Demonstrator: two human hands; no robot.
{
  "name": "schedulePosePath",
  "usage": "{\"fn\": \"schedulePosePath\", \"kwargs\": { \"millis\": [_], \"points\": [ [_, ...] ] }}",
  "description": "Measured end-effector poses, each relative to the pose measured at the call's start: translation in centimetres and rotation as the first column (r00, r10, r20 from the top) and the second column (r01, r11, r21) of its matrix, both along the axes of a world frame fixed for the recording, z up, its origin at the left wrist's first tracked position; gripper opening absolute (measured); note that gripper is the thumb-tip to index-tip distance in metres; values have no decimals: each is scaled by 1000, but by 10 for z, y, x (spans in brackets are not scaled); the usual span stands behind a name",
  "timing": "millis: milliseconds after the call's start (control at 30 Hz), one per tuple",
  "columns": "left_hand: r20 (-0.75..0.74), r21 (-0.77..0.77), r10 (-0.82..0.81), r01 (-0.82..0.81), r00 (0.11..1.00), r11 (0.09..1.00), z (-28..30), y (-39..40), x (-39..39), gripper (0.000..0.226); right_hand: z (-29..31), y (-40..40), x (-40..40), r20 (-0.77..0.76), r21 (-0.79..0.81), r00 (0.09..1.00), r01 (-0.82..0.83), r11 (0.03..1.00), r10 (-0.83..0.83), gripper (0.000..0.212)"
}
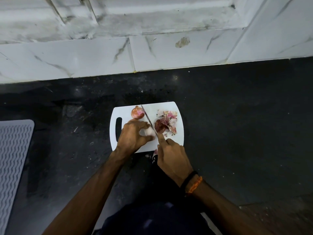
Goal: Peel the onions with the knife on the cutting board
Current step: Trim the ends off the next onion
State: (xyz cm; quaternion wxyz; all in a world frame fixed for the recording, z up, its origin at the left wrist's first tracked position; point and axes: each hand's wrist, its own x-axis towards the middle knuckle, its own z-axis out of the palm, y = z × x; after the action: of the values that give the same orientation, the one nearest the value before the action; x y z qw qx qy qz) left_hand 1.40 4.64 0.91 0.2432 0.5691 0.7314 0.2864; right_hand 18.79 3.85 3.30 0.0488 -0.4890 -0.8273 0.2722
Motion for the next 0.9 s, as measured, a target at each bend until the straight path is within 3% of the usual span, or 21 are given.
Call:
{"fn": "schedulePosePath", "kwargs": {
  "millis": [267, 533, 900],
  "points": [
    [5, -15, -33, 33, 999, 999, 5, 9, -4, 45, -10, 3, 1, -8, 116, 1000, 9, 993, -8, 58],
    [-17, -4, -101, 101, 995, 995, 3, 13, -8, 45, -5, 4, 11, -75, 25, 997, 24, 999, -22, 53],
    [-15, -45, -72, 72, 997, 996, 13, 17, -11, 46, -7, 14, 4, -114, 10, 993, 12, 1000, -11, 50]
  ]
}}
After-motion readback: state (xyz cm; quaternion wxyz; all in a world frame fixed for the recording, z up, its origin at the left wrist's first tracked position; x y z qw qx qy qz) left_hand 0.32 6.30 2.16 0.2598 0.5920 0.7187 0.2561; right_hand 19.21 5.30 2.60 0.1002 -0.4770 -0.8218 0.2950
